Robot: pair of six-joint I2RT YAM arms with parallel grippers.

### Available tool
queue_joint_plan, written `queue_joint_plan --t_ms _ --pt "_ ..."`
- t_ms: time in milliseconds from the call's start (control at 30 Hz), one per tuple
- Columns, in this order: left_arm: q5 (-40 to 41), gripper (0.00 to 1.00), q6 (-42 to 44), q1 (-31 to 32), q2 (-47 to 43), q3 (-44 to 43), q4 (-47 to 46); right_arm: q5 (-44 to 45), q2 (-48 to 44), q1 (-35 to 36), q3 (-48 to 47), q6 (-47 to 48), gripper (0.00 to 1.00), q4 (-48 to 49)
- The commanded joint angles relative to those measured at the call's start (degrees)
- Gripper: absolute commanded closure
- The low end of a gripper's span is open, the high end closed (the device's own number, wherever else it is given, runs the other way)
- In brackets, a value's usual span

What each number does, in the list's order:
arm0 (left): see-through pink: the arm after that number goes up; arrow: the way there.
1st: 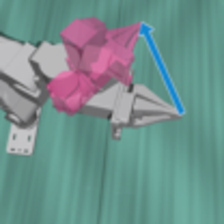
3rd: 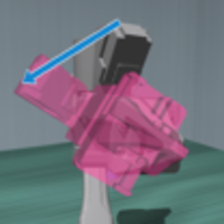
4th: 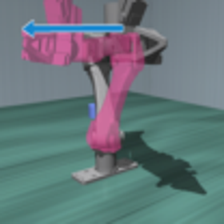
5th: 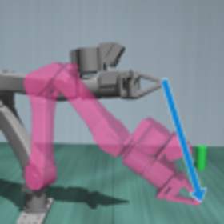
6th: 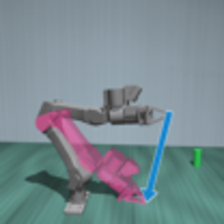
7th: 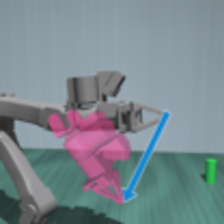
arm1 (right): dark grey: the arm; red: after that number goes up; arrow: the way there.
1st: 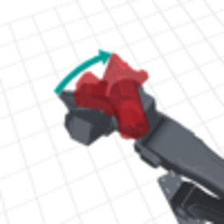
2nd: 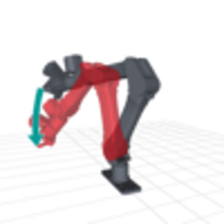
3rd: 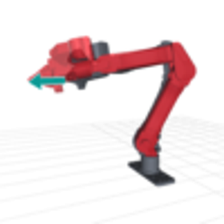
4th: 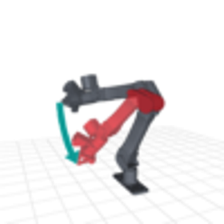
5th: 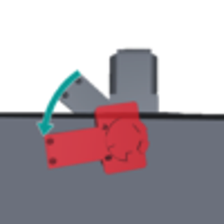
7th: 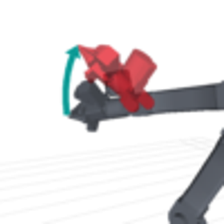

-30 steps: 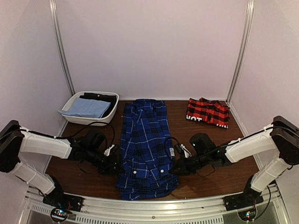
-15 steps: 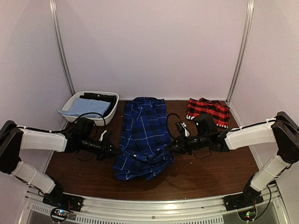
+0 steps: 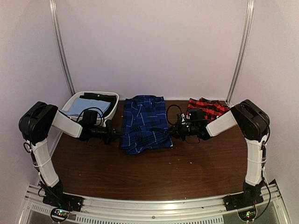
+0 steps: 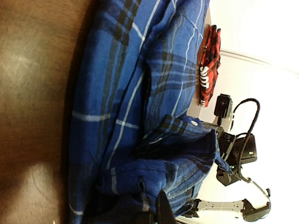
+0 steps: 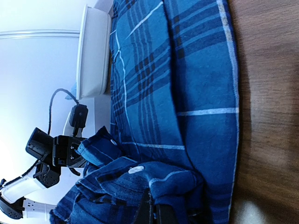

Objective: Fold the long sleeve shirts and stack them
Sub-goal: Fold the rectangle-folded shirt at the center of the board.

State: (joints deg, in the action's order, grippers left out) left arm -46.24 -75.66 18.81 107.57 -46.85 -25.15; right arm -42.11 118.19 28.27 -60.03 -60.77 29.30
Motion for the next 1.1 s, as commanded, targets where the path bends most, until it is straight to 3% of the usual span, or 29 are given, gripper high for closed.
queue_joint_plan --t_ms 0,100,133,333,567,800,1067 --pt "1.67 1.0 -2.11 -0.2 3.6 -2.91 -6.55 2.06 1.28 -0.95 -2.71 0.26 1.0 1.22" --pt "2.06 1.0 -1.92 -0.25 3.93 -2.9 -6.28 2.37 0.9 -1.31 -1.96 0.4 1.0 1.37" --pt "2.34 1.0 -1.68 -0.2 3.53 -2.72 -6.07 2.31 0.59 -1.29 -1.91 0.77 0.95 1.17" --pt "3.6 0.6 4.01 -0.26 -0.28 -3.43 0.69 4.22 -3.32 -1.38 -2.92 6.01 0.65 -5.36" --pt "6.16 0.37 12.28 -0.18 -6.27 -2.86 8.07 9.71 -9.58 -1.4 -3.06 13.51 0.5 -14.97" --pt "9.25 0.28 22.17 -0.18 -11.73 -2.52 17.49 16.19 -15.32 1.13 -1.94 22.13 0.37 -22.91" --pt "14.11 0.36 29.04 3.59 -18.39 1.93 24.88 26.57 -22.28 8.29 4.35 29.89 0.4 -27.7"
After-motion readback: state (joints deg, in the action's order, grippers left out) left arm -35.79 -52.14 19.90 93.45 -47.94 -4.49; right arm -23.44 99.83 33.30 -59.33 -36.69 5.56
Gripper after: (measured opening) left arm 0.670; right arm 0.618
